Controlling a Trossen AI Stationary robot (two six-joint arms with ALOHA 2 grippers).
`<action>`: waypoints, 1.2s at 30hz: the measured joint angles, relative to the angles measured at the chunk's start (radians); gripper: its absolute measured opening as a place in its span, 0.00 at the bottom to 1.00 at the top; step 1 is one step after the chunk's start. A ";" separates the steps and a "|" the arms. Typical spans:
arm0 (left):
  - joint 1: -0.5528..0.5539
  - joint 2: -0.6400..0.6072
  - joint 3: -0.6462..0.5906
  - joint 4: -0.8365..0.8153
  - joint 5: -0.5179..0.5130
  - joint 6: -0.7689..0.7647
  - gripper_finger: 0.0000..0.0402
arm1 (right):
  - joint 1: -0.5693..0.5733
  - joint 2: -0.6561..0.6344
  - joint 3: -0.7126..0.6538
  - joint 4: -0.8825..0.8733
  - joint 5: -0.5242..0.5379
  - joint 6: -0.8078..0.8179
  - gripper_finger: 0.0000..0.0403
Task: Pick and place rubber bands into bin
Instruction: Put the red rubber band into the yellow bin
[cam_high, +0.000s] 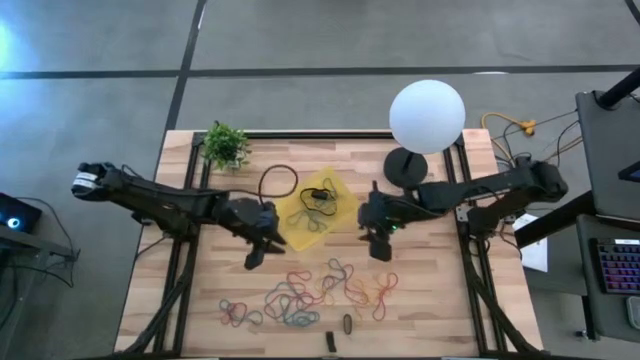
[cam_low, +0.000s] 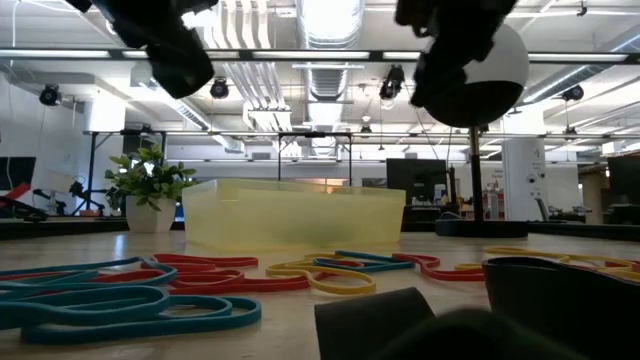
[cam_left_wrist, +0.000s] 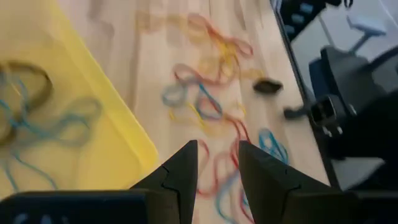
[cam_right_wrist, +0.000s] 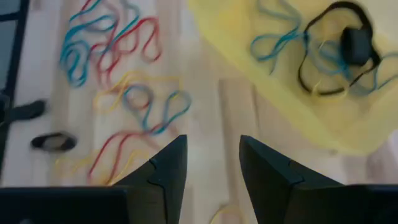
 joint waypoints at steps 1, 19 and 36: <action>-0.014 0.006 0.000 0.001 0.000 -0.021 0.25 | 0.014 -0.017 -0.007 -0.011 0.003 0.013 0.32; -0.180 0.419 0.123 0.004 -0.095 -0.184 0.25 | 0.231 -0.384 -0.174 -0.087 0.196 0.276 0.24; -0.193 0.628 0.329 -0.251 -0.206 -0.282 0.25 | 0.299 -0.586 -0.297 -0.113 0.267 0.334 0.18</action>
